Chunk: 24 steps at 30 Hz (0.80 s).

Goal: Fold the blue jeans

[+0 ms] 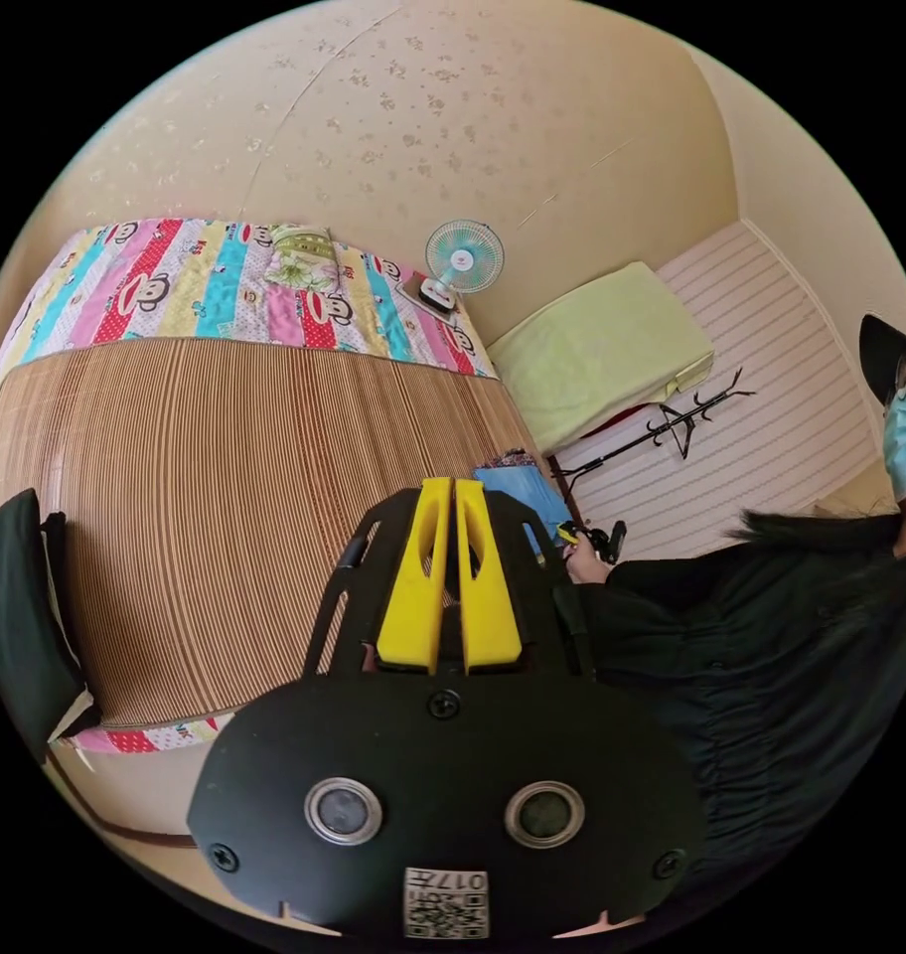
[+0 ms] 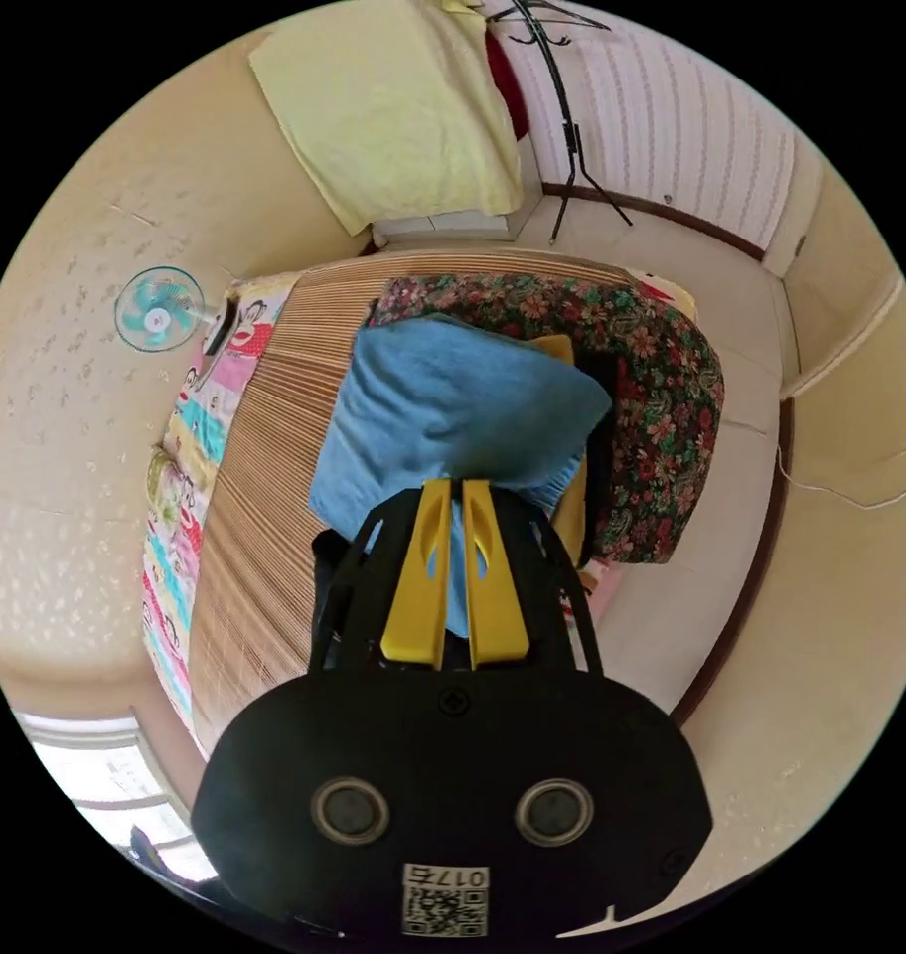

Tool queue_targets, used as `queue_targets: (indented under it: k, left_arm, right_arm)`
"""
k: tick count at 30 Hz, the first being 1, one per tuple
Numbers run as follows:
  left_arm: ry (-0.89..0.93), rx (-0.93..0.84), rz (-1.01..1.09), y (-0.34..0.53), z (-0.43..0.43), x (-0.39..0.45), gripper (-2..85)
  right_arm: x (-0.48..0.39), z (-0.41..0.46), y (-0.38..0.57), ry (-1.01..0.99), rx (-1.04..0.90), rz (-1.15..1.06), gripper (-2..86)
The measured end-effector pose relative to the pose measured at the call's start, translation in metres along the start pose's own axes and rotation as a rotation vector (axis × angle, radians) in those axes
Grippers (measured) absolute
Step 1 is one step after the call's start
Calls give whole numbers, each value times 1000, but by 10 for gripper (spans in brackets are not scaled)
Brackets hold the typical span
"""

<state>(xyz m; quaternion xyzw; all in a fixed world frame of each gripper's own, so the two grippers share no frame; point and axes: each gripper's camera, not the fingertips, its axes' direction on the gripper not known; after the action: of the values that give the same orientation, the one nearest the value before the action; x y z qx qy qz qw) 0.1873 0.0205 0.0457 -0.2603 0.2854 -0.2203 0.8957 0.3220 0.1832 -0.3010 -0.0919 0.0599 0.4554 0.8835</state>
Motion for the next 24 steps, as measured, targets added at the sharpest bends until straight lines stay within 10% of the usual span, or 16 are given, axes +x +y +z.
queue_targets:
  k: [10, 18, 24]
  left_arm:
    - [250, -125, 143, -64, 23, 28, 69]
    - [348, -164, 241, -94, -20, 41, 95]
    - [753, 32, -76, -92, -96, -45, 125]
  right_arm:
    - [-228, -191, 64, -839, 171, -855, 10]
    - [-306, -309, 151, -1275, 319, -979, 7]
    - [-380, -355, 224, -1471, 286, -1024, 9]
